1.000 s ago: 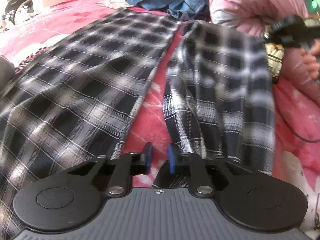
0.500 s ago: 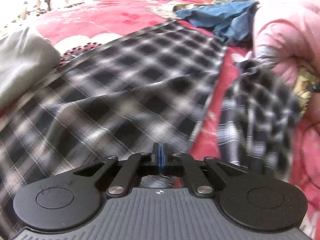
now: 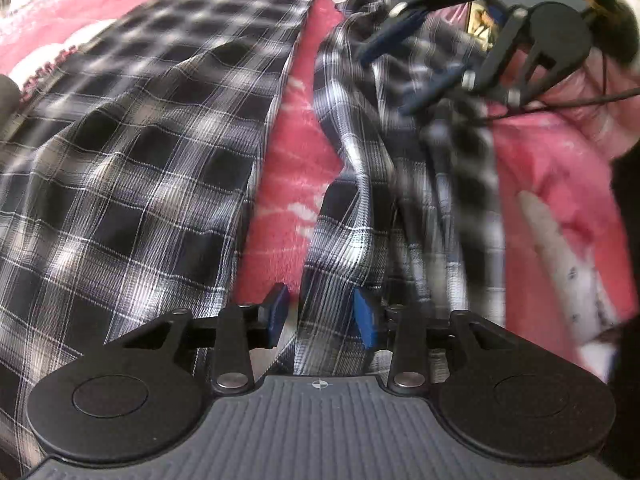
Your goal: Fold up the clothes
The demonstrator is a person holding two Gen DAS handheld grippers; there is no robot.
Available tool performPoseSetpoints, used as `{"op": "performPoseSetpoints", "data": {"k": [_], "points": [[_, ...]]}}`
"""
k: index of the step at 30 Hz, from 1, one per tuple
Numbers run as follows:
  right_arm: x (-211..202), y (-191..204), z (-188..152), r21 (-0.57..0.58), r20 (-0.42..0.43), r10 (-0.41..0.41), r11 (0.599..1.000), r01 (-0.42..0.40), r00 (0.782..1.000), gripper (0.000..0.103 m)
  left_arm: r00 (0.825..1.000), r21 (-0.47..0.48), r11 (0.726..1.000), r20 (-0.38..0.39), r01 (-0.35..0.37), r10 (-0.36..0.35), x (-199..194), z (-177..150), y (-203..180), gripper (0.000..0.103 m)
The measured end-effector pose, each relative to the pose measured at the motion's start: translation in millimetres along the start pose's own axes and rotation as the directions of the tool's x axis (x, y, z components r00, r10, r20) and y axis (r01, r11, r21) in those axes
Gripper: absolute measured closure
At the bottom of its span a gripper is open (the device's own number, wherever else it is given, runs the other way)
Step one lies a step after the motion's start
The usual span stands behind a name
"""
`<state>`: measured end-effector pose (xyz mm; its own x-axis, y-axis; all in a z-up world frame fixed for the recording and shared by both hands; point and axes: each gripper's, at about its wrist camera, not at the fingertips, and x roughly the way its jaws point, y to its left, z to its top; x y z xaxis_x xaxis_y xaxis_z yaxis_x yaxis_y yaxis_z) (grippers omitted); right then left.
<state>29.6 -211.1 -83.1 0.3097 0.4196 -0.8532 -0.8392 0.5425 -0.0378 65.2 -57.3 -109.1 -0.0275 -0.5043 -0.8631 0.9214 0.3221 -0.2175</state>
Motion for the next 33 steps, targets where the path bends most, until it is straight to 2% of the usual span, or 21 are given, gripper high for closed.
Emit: {"op": "performPoseSetpoints", "data": {"k": [1, 3, 4, 6, 8, 9, 10, 12, 14, 16, 18, 20, 22, 23, 25, 26, 27, 28, 29, 30, 33], "points": [[7, -2, 4, -0.016, -0.001, 0.016, 1.000, -0.016, 1.000, 0.060, 1.000, -0.009, 1.000, 0.016, -0.016, 0.017, 0, -2, -1, 0.080], [6, -14, 10, 0.021, 0.037, -0.020, 1.000, 0.019, 0.999, 0.060, 0.996, -0.054, 0.996, 0.053, -0.066, 0.069, -3, -4, 1, 0.098], [5, -23, 13, 0.071, 0.057, -0.012, 0.997, 0.008, 0.998, 0.060, 0.993, -0.092, 0.992, 0.073, -0.087, 0.094, -7, -5, 5, 0.100], [3, -40, 18, 0.163, 0.122, 0.050, 0.984, -0.070, 0.991, 0.060, 0.984, -0.180, 0.975, 0.096, -0.130, 0.149, -14, -8, 17, 0.100], [1, -55, 23, 0.226, 0.204, 0.104, 0.962, -0.151, 0.973, 0.059, 0.990, -0.264, 0.960, 0.081, -0.094, 0.119, -20, -12, 32, 0.098], [1, -61, 25, 0.247, 0.246, 0.121, 0.952, -0.183, 0.962, 0.058, 0.989, -0.306, 0.946, 0.066, -0.104, 0.130, -25, -13, 37, 0.090], [-4, -63, 29, 0.262, 0.291, 0.132, 0.941, -0.212, 0.948, 0.058, 0.986, -0.345, 0.930, 0.056, -0.128, 0.156, -32, -15, 41, 0.071], [-3, -77, 35, 0.298, 0.390, 0.149, 0.913, -0.277, 0.909, 0.058, 0.971, -0.464, 0.869, 0.068, -0.171, 0.227, -59, -25, 54, 0.057], [-3, -91, 41, 0.325, 0.485, 0.157, 0.881, -0.345, 0.860, 0.058, 0.946, -0.621, 0.755, 0.069, -0.209, 0.318, -98, -42, 68, 0.057], [-2, -95, 57, 0.290, 0.568, 0.162, 0.878, -0.380, 0.807, 0.057, 0.894, -0.765, 0.584, 0.025, -0.271, 0.448, -145, -66, 71, 0.057], [-6, -94, 72, 0.235, 0.637, 0.173, 0.885, -0.403, 0.751, 0.056, 0.802, -0.873, 0.355, -0.065, -0.334, 0.594, -203, -101, 59, 0.057], [-8, -96, 92, 0.160, 0.712, 0.232, 0.865, -0.476, 0.663, 0.055, 0.704, -0.923, 0.124, -0.186, -0.364, 0.685, -258, -138, 29, 0.056], [-13, -96, 117, 0.093, 0.733, 0.323, 0.824, -0.559, 0.599, 0.055, 0.608, -0.924, -0.099, -0.322, -0.370, 0.725, -301, -170, -8, 0.052], [-17, -91, 131, 0.050, 0.732, 0.358, 0.821, -0.569, 0.580, 0.055, 0.577, -0.910, -0.186, -0.382, -0.371, 0.722, -316, -183, -28, 0.052], [-24, -78, 157, -0.066, 0.712, 0.435, 0.823, -0.564, 0.551, 0.053, 0.550, -0.880, -0.272, -0.459, -0.389, 0.698, -328, -204, -53, 0.049], [-25, -71, 169, -0.125, 0.697, 0.484, 0.809, -0.575, 0.530, 0.049, 0.535, -0.862, -0.314, -0.496, -0.398, 0.684, -334, -214, -66, 0.048], [-22, -64, 180, -0.171, 0.675, 0.534, 0.784, -0.597, 0.509, 0.049, 0.524, -0.845, -0.348, -0.527, -0.407, 0.668, -338, -224, -77, 0.048], [-18, -54, 191, -0.202, 0.651, 0.572, 0.764, -0.613, 0.499, 0.049, 0.525, -0.835, -0.355, -0.542, -0.419, 0.656, -335, -233, -85, 0.046], [-14, -44, 202, -0.232, 0.625, 0.610, 0.742, -0.629, 0.488, 0.048, 0.534, -0.832, -0.355, -0.548, -0.426, 0.644, -330, -244, -90, 0.044], [-9, -31, 210, -0.261, 0.586, 0.653, 0.712, -0.652, 0.479, 0.048, 0.555, -0.839, -0.350, -0.540, -0.417, 0.632, -323, -256, -93, 0.042], [19, 31, 224, -0.303, 0.410, 0.724, 0.682, -0.666, 0.554, 0.048, 0.621, -0.885, -0.306, -0.464, -0.350, 0.631, -293, -290, -94, 0.042]]}}
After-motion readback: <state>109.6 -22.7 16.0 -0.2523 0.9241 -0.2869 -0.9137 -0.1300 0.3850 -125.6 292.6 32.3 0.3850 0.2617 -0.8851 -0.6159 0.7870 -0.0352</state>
